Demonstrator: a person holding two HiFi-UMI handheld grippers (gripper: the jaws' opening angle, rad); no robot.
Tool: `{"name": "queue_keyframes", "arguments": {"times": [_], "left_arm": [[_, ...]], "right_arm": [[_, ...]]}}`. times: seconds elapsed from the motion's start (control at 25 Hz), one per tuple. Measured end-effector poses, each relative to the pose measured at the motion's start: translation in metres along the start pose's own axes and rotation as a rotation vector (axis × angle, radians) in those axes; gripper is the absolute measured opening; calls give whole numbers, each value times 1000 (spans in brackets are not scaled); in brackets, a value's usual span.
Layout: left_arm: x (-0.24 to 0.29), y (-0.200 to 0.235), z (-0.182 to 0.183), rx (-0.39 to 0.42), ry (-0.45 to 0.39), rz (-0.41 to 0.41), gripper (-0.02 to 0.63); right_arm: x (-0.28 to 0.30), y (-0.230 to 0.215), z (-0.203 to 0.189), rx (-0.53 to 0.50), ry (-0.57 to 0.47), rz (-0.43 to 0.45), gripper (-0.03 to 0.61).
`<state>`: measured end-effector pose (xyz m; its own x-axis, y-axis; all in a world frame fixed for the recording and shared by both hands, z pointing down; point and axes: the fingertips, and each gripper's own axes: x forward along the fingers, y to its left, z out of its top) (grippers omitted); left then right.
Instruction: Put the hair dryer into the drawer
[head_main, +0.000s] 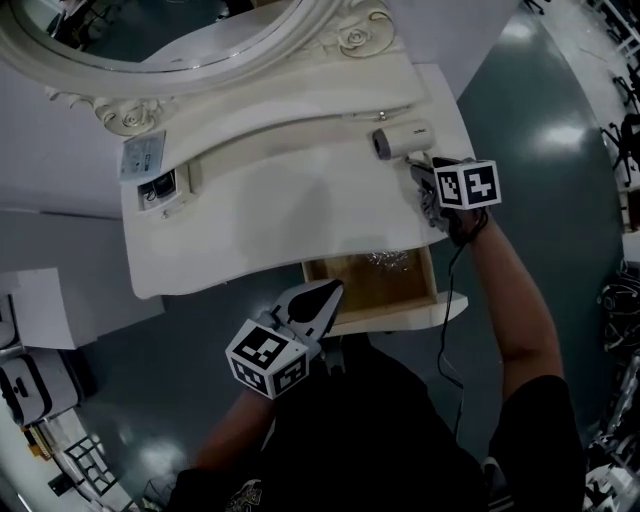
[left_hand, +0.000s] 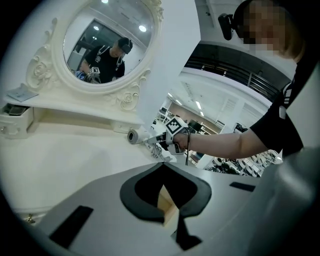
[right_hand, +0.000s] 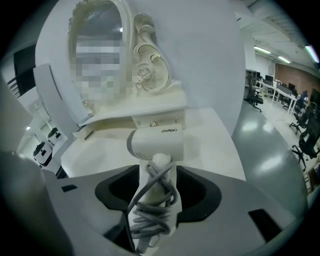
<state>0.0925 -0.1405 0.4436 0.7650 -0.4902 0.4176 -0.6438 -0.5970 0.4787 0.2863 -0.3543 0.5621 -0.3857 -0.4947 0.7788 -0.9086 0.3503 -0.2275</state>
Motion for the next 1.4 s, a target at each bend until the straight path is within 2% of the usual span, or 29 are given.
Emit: {"name": "queue_keyframes", "arguments": {"times": [0.2,0.48,0.56,0.68,0.88,1.08,1.2,1.4], "left_arm": [[-7,6,-5,-16,-9,22,3],[-15,10,-14,-27,-9,31,3],[-16,10,-14,-27,-10,30,3],[-18,11,-15,-23,-11,31,3],[-22,12,-17,-20,-10,34,3],[-29,11,-18,-10,-9,37,3],[-36,11,-23,-13,-7,41,3],[-44,11,-32,-6,6,24,3]], "right_arm": [[25,-4,-1,-41,104,-36,235],[45,-2,-12,-7,225,-38,239],[48,-3,-16,-37,247,-75,231],[48,-5,-16,-78,237,-110,221],[50,-5,-16,-92,236,-107,207],[41,-2,-13,-129,180,-106,199],[32,10,-12,-188,130,-79,198],[7,49,-7,-355,56,2,198]]}}
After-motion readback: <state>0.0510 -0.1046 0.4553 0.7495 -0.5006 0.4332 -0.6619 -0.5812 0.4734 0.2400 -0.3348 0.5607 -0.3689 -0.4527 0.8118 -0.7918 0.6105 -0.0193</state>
